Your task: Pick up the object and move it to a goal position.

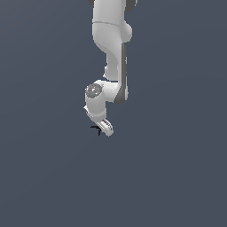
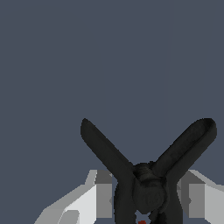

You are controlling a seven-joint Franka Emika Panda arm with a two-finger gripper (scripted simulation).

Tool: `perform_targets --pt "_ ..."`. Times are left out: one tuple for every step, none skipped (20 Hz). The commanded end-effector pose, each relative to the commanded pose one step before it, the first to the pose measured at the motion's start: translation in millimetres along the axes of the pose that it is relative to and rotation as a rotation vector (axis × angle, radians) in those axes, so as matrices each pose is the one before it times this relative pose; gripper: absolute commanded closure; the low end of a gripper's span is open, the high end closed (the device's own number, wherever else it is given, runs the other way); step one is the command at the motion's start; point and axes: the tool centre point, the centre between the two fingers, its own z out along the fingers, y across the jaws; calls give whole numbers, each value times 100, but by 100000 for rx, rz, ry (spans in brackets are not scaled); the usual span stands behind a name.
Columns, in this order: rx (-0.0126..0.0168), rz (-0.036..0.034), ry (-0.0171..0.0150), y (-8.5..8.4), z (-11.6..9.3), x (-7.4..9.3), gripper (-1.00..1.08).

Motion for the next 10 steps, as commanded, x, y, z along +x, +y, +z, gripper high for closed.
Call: perform_targets --pt "78 -2 81 -205 -558 239 108" --pt "0 0 0 -109 -314 129 108" --pt "0 0 0 -125 -362 149 108" --pt "-55 33 25 -129 -401 181 108" --pt "0 0 0 -158 -457 190 108" --pt "0 0 0 -175 -504 210 108" --pt "-54 30 31 -180 -545 240 108" --pt "0 0 0 -207 -597 251 108" --pt "0 0 0 -224 -643 271 108" --pt "-54 25 35 -232 -685 299 108"
